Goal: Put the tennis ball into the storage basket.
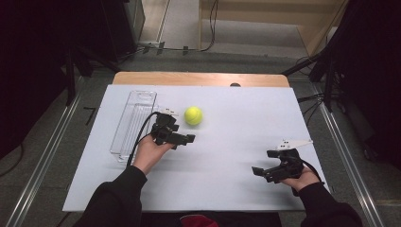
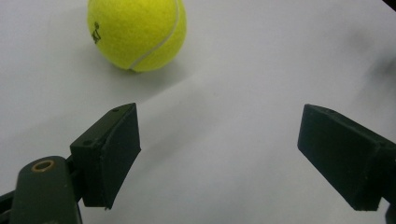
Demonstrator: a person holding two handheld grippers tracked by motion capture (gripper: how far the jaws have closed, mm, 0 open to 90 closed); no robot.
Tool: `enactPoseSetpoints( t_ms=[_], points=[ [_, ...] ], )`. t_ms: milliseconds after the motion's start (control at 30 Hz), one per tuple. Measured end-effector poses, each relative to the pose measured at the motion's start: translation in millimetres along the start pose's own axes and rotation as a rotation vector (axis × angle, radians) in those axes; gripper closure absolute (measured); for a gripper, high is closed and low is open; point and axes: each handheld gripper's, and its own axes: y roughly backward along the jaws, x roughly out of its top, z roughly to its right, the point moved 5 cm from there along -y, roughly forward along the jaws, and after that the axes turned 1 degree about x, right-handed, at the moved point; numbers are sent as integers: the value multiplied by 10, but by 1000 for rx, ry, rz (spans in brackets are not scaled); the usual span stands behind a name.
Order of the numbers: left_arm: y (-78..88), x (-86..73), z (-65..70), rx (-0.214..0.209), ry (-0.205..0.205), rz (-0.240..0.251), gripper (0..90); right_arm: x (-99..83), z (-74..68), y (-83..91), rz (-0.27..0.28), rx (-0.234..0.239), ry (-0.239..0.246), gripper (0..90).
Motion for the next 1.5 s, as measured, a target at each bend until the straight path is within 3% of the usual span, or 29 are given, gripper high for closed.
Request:
enactPoseSetpoints(
  t_ms=[100,133,167,267,400,567,733,1167,1367,1500],
  points=[
    [-1,47,2,-15,-2,23,93,-1,0,0,-1,1,2,0],
    [-14,55,3,-30,0,11,16,-1,0,1,-2,0,4,0],
    [-27,55,7,-37,-3,-9,0,-1,-1,1,-2,0,4,0],
    [-60,64,18,-28,-16,-35,0,-1,-2,-1,0,1,8,0],
    [-75,107,31,-42,-15,-35,0,-1,-4,0,1,3,8,0],
    [-68,183,28,-28,-23,-28,11,-1,-3,1,0,3,8,0],
    [-76,259,-19,-38,9,-7,11,1,-2,0,0,4,-1,0],
    [-92,403,-69,-22,-3,-39,12,-2,-10,-9,-3,8,7,0],
    [-93,485,-100,-28,6,-27,12,1,-9,-9,-1,8,5,0],
    [-109,541,-100,-15,-7,-39,59,6,-4,-14,2,7,-1,0]
  ],
)
